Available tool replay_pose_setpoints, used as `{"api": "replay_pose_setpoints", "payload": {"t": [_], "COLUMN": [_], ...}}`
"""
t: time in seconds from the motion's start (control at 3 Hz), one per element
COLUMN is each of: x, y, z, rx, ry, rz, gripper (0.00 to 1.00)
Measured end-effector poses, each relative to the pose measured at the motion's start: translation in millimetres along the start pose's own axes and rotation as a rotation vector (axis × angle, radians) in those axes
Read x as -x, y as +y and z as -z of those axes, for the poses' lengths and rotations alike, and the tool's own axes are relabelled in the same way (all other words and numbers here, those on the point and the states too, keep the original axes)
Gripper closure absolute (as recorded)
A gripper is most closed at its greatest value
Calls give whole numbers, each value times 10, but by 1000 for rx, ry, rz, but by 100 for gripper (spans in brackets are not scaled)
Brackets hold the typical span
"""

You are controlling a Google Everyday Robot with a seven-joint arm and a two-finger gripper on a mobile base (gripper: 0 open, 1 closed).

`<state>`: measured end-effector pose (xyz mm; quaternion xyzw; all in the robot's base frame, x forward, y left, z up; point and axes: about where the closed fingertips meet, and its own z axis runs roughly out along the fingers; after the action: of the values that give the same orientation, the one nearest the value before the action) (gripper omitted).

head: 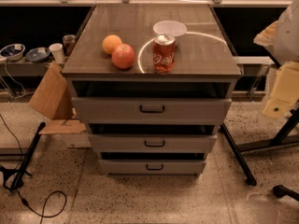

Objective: Open middle drawer

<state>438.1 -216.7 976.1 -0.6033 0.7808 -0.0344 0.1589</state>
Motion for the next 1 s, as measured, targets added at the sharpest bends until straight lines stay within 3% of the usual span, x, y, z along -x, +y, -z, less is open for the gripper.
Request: {"api": "replay_pose_setpoints", "payload": {"t": [0.33, 0.67, 1.0], "x": [0, -4, -67], "y": [0, 15, 67], "z": [0, -65, -401], "rx": [0, -24, -12], "ry": [0, 0, -15], "rz": [0, -42, -161], "gripper": [0, 0, 0]}}
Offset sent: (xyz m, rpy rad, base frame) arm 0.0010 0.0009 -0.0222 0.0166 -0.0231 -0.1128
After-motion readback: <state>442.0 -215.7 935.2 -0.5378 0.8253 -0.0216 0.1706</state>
